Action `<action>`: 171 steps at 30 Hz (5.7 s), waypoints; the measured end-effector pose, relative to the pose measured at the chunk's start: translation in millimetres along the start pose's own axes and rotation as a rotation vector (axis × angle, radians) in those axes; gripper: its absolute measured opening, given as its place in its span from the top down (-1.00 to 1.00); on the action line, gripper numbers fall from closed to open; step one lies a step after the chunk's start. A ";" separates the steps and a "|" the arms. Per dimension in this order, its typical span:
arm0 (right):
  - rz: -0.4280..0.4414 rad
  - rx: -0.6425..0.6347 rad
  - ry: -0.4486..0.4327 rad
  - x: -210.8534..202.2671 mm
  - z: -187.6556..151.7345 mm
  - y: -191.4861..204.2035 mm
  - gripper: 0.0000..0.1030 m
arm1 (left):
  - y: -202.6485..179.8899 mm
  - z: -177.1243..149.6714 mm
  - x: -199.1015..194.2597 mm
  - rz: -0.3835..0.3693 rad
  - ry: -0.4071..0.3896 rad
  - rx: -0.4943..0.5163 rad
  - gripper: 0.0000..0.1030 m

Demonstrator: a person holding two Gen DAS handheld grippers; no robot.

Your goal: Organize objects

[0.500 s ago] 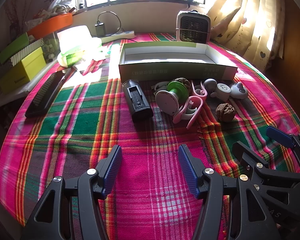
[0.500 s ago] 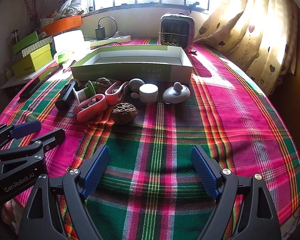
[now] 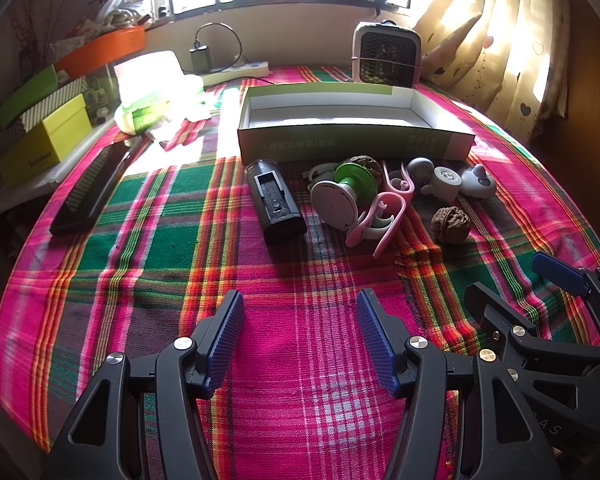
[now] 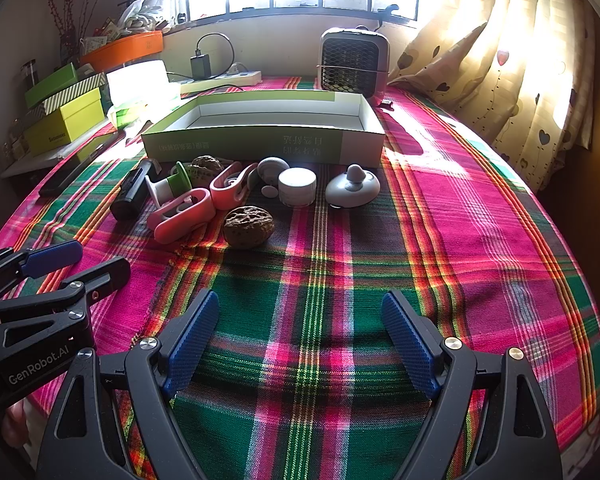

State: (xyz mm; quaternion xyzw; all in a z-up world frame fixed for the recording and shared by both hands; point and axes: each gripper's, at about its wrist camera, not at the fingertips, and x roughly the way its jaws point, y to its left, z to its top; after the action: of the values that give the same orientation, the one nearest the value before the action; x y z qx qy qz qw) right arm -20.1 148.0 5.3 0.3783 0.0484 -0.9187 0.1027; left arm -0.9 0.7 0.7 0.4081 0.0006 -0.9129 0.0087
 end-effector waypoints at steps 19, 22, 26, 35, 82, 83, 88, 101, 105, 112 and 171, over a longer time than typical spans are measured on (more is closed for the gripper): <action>0.000 -0.001 -0.002 0.1 -0.6 -0.5 -0.62 | 0.5 -0.1 0.1 0.000 0.000 0.001 -0.11; 0.000 -0.001 -0.002 0.1 -0.5 -0.4 -0.63 | 0.3 -0.1 0.1 0.000 0.000 0.000 -0.11; 0.000 -0.001 -0.002 0.5 -1.4 -0.3 -0.62 | 0.2 -0.1 0.2 0.000 0.000 0.001 -0.11; 0.017 -0.017 0.019 1.2 4.7 -1.4 -0.62 | 8.4 6.6 2.2 -0.055 0.019 0.011 -0.11; 0.091 -0.079 0.070 38.1 44.2 8.6 -0.15 | 45.3 64.4 49.8 -0.086 0.053 -0.069 -0.07; 0.093 -0.081 0.068 37.9 44.0 8.7 -0.14 | 45.0 64.5 49.8 -0.080 0.052 -0.068 -0.05; 0.093 -0.077 0.062 36.9 43.5 7.7 0.02 | 48.4 65.4 50.3 -0.073 0.052 -0.072 0.14; 0.098 -0.082 0.056 35.3 42.9 6.6 0.30 | 46.0 66.5 51.2 -0.068 0.054 -0.057 0.52; 0.099 -0.081 0.055 34.3 42.5 5.2 0.37 | 45.6 66.5 51.2 -0.068 0.055 -0.058 0.52; 0.102 -0.088 0.057 34.7 43.5 5.0 0.38 | 45.0 66.2 51.0 -0.071 0.057 -0.060 0.52; 0.108 -0.099 0.008 22.6 66.1 1.7 0.38 | 35.2 82.9 26.3 -0.073 -0.007 -0.018 0.53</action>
State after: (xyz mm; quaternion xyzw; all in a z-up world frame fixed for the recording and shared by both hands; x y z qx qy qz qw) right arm -80.7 131.8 36.2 0.3786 0.0735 -0.9067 0.1706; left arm -79.6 -35.6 36.5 0.4045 0.0239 -0.9140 -0.0211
